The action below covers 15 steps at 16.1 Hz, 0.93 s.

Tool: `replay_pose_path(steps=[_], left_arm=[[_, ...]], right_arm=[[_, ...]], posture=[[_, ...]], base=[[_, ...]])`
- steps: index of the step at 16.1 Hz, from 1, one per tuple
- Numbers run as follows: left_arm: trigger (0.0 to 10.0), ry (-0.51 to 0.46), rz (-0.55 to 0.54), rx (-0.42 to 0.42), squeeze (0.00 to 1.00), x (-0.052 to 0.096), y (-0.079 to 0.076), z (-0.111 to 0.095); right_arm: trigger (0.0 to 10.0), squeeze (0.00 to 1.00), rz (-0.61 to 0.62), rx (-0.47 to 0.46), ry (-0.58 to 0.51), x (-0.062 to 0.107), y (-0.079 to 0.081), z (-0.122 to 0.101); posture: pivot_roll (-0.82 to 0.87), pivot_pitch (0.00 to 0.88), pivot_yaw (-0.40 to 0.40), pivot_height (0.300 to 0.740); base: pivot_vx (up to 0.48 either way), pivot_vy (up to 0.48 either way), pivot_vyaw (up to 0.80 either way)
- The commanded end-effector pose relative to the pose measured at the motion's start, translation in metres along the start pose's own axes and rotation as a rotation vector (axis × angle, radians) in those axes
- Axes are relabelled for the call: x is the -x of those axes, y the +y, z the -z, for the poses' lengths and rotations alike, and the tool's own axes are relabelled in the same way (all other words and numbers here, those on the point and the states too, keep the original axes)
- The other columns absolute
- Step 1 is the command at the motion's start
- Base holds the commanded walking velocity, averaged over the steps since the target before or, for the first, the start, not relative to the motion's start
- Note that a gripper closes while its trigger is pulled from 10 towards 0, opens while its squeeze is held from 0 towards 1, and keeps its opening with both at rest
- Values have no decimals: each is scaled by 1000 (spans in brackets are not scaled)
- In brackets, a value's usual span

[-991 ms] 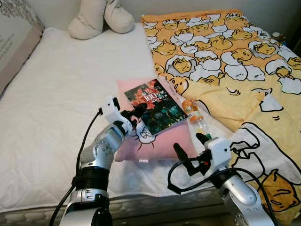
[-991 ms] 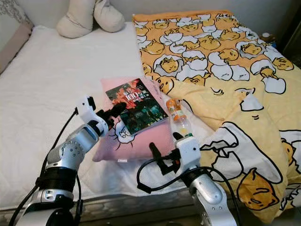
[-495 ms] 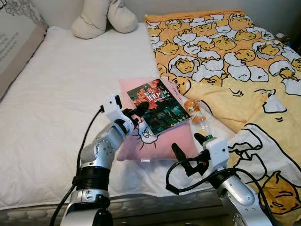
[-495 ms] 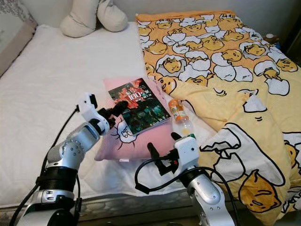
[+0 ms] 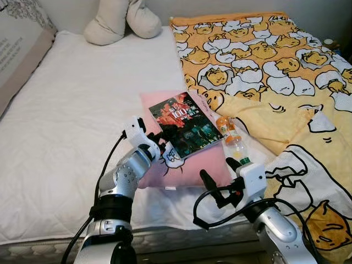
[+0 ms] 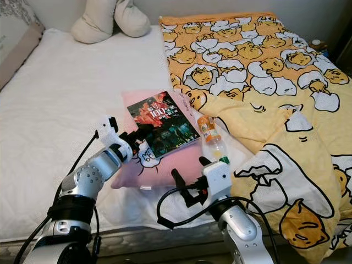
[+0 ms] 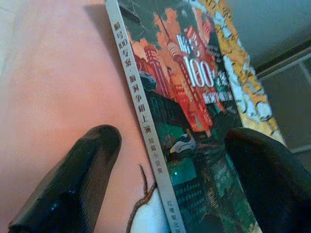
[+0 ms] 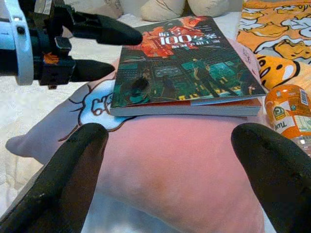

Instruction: Clean up the room

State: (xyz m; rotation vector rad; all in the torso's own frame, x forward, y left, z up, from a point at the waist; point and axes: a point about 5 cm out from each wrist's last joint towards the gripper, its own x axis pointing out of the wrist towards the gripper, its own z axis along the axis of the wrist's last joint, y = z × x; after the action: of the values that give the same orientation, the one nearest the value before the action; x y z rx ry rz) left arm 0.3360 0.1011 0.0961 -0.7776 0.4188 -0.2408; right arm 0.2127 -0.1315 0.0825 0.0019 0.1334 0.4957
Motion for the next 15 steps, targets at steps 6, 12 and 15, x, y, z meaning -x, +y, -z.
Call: replay_pose_path(steps=[6,12,15], left_arm=[[10000,20,36,29,0,-6,-11,2],[10000,40,94,4,0,-9,-23,8],[10000,113,89,-118,0,-12,-25,22]], right_arm=[[10000,0,-9,-3,-11,-1,4,-3],[10000,0,-11,-6,-7,-2,5,-2],[10000,0,-12,-7,-1,-3,6,0]], posture=[[-223,0,83,740],[-221,0,84,740],[-220,0,82,740]], base=[[0,0,0],[0,0,0],[0,0,0]])
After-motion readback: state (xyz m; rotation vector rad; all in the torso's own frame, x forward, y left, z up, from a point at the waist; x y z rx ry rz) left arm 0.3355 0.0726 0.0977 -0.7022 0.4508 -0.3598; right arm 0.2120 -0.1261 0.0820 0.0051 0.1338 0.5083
